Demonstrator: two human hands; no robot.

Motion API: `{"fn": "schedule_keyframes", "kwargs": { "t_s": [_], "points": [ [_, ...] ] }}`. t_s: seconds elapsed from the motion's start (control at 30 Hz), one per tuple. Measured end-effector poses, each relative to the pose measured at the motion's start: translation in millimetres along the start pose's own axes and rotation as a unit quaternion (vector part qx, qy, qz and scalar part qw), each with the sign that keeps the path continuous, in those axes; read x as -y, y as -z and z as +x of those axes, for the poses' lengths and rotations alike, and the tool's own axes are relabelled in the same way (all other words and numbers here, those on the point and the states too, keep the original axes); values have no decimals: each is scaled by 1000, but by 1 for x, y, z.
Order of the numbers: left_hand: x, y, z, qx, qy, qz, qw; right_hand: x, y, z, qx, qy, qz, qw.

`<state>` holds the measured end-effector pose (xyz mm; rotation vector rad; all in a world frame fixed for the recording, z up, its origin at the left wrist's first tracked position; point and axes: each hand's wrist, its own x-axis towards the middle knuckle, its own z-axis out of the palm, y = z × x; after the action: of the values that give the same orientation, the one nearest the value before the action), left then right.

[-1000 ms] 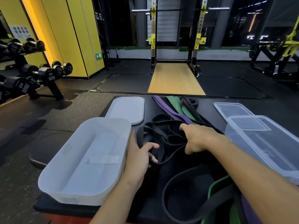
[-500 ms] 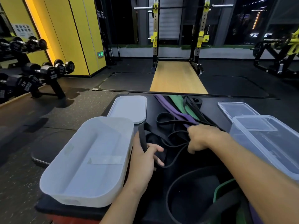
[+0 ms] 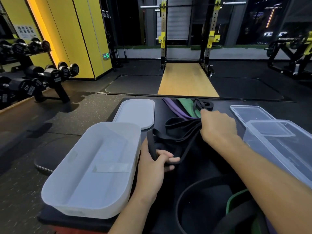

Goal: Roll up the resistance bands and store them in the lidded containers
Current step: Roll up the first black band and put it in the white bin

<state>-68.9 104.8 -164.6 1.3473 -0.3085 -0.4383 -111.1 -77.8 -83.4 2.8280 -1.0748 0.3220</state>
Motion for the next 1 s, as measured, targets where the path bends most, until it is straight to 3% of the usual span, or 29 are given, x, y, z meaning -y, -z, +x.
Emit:
{"fn": "schedule_keyframes", "kwargs": {
  "t_s": [0.13, 0.17, 0.3, 0.47, 0.57, 0.67, 0.77, 0.83, 0.9, 1.0],
  "points": [
    [1, 0, 0, 5, -8, -3, 1000, -1, -8, 16, -98, 42, 72, 992],
    [2, 1, 0, 7, -11, -4, 1000, -4, -13, 23, -81, 84, 74, 990],
    [2, 1, -2, 18, -31, 27, 999, -21, -21, 38, 137, 163, 100, 972],
    [-1, 1, -5, 27, -22, 44, 998, -36, -16, 25, 27, 123, 269, 955],
    [-4, 2, -7, 30, -22, 45, 998, -33, -20, 12, 35, 100, 285, 953],
    [-3, 3, -9, 29, -19, 63, 997, -27, -6, -12, 163, 139, 224, 951],
    [-1, 4, -8, 21, -20, 57, 998, -14, 8, -41, 341, 196, 171, 904],
    [-1, 5, -8, 19, -24, 56, 998, -8, 11, -53, 388, 224, 132, 885],
    [-1, 6, -9, 16, -28, 65, 997, -4, 11, -59, 385, 227, 122, 886],
    [0, 7, -10, 18, -26, 73, 997, -1, 15, -62, 267, 248, 147, 919]
  ]
}}
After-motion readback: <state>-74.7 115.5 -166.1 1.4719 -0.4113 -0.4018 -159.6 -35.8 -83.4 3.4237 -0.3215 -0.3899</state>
